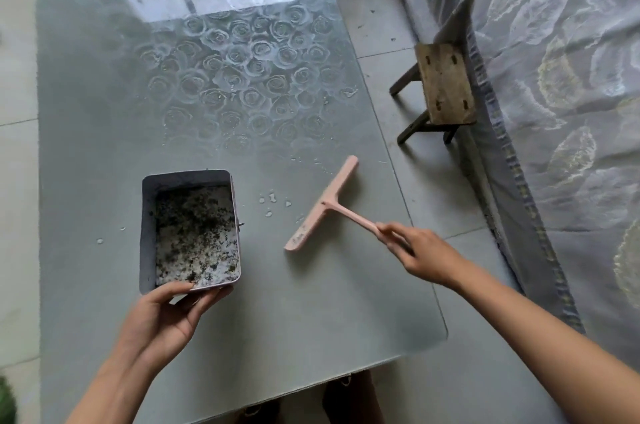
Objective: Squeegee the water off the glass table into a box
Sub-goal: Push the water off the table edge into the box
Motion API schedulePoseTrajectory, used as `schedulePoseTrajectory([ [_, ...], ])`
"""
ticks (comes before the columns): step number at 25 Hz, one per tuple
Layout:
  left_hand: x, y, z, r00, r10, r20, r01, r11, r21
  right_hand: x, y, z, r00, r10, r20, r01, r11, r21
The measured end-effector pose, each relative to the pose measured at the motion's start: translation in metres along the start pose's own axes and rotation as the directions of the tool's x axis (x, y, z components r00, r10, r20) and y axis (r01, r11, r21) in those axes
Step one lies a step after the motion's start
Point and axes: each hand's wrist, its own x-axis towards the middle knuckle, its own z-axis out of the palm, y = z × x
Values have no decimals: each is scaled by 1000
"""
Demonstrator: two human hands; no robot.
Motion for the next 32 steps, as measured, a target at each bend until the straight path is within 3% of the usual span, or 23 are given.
schedulePoseTrajectory([
  [4,7,-17,4,994,62,-89,-72,991,-116,52,7,-54,974,-195,112,215,957,-197],
  [9,17,-26,14,981,74,-177,-108,976,-189,65,54,-141,949,-149,278,229,932,-280],
  [16,27,-31,13,968,122,-218,-176,951,-253,153,-69,-47,854,-373,363,480,836,-268],
  [19,26,-26,6,965,122,-232,-184,945,-271,156,-59,-73,855,-387,345,483,837,-259],
  [22,23,-19,-3,958,137,-251,-207,938,-277,135,-21,-121,896,-259,361,386,857,-341],
  [24,20,-15,-8,955,150,-256,-222,933,-282,131,-22,-117,893,-251,374,382,862,-334],
  [29,9,-5,-26,941,175,-289,-261,919,-294,171,-136,-17,815,-390,428,525,809,-263],
  [32,-1,1,-39,934,187,-303,-284,905,-316,179,-156,-26,813,-429,394,551,785,-284],
])
